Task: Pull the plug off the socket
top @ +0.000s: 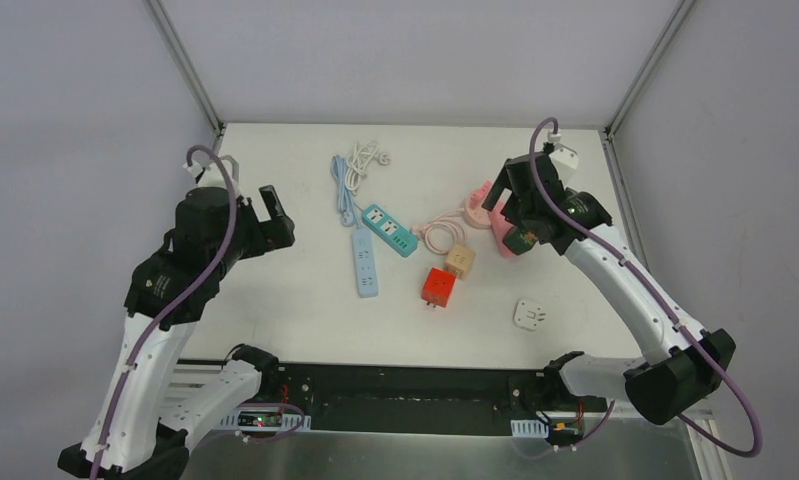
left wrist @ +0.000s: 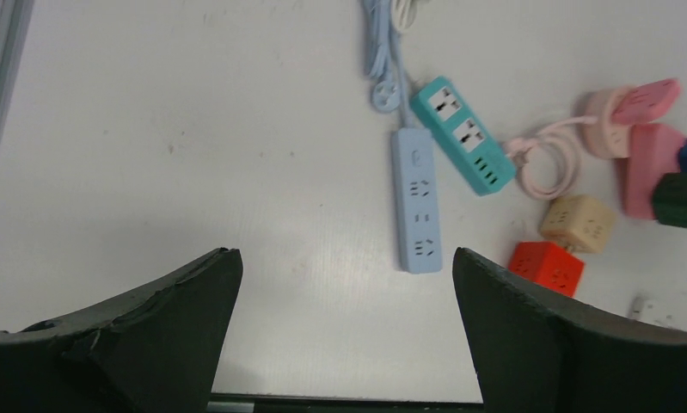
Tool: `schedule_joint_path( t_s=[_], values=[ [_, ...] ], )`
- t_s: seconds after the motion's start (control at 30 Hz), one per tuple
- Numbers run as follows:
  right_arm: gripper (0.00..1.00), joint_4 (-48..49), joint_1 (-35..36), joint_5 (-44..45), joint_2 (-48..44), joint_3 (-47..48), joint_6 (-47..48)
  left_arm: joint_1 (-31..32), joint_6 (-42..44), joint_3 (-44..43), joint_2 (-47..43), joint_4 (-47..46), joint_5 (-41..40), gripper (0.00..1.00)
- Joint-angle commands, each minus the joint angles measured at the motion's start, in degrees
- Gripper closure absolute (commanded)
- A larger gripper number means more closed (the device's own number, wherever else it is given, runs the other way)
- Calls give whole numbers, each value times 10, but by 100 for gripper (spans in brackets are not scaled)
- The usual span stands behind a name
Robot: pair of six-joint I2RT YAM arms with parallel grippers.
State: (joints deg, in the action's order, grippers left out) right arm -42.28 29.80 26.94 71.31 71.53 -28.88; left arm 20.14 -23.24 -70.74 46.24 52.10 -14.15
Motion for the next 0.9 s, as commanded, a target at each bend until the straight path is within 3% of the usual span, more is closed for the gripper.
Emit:
schedule_joint_path(
  t_s=[0.0, 0.27, 0.43, 0.57, 0.87],
  values=[
    [1, -11, -18, 37, 6, 91, 25, -6, -32, -80, 3, -15, 63, 2],
    [0, -66, -155, -51, 85, 159, 14, -6, -55, -95, 40, -61, 154, 2],
    [3, -48, -249, -93, 120, 121, -20, -6, -86, -52, 68, -99, 226, 5],
    [11, 18, -313, -171, 130, 62, -18, -6, -113, -14, 83, -134, 252, 5],
    [24, 106, -347, -263, 188, 44, 11, -6, -135, -2, 141, -185, 317, 6]
  ],
)
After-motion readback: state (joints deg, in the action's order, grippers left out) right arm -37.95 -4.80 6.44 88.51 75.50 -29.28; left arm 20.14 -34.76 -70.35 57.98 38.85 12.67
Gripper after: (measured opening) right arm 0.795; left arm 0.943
